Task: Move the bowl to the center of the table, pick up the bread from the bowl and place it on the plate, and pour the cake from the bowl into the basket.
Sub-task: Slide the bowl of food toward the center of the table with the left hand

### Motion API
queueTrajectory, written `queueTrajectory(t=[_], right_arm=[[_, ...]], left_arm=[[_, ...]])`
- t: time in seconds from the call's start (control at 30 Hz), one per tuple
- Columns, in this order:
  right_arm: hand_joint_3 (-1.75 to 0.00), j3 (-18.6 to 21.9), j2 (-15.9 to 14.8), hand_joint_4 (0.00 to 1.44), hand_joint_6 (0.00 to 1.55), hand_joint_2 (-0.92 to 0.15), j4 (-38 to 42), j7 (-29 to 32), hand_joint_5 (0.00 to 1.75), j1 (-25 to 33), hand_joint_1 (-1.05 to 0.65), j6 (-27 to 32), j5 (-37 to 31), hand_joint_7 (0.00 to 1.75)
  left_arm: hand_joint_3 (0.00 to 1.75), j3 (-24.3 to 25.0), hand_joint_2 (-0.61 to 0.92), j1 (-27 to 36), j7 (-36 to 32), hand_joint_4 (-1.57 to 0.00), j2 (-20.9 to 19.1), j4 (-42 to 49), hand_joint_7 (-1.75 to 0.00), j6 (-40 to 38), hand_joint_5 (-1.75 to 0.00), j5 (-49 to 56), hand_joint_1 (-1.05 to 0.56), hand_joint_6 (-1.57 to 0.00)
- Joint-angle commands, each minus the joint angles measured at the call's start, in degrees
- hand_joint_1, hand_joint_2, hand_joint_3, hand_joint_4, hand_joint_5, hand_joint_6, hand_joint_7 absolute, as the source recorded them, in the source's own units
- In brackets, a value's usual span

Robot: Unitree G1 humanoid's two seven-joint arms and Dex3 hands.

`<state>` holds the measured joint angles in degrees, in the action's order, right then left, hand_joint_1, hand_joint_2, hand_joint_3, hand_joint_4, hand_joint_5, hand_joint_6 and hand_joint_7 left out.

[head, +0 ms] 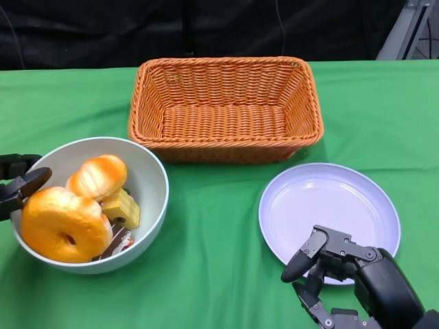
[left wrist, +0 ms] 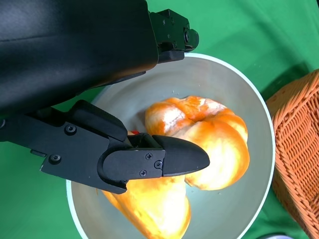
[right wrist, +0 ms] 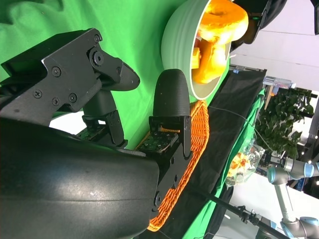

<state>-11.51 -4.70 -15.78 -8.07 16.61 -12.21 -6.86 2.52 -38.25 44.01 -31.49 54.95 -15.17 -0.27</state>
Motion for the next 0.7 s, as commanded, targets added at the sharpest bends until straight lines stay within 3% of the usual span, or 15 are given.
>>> queueTrajectory(t=[0.03,0.7], right_arm=[[-0.99,0.24,-0.13,0.73,0.67,-0.53,-0.37,0.29,1.67,-0.23,0.09,0.08,0.33,1.32],[-0.98,-0.19,0.04,0.73,0.67,-0.54,-1.06,0.72,1.68,-0.24,0.09,1.17,0.00,1.32]], left_arm=[[0.51,-0.10,0.92,1.11,1.46,0.00,-0.21,-1.63,0.00,-1.84,0.00,-0.91,-0.76,0.00],[0.40,1.54,0.92,2.99,5.30,0.00,0.25,-7.47,0.00,-16.60,0.00,-8.23,-0.73,0.00]])
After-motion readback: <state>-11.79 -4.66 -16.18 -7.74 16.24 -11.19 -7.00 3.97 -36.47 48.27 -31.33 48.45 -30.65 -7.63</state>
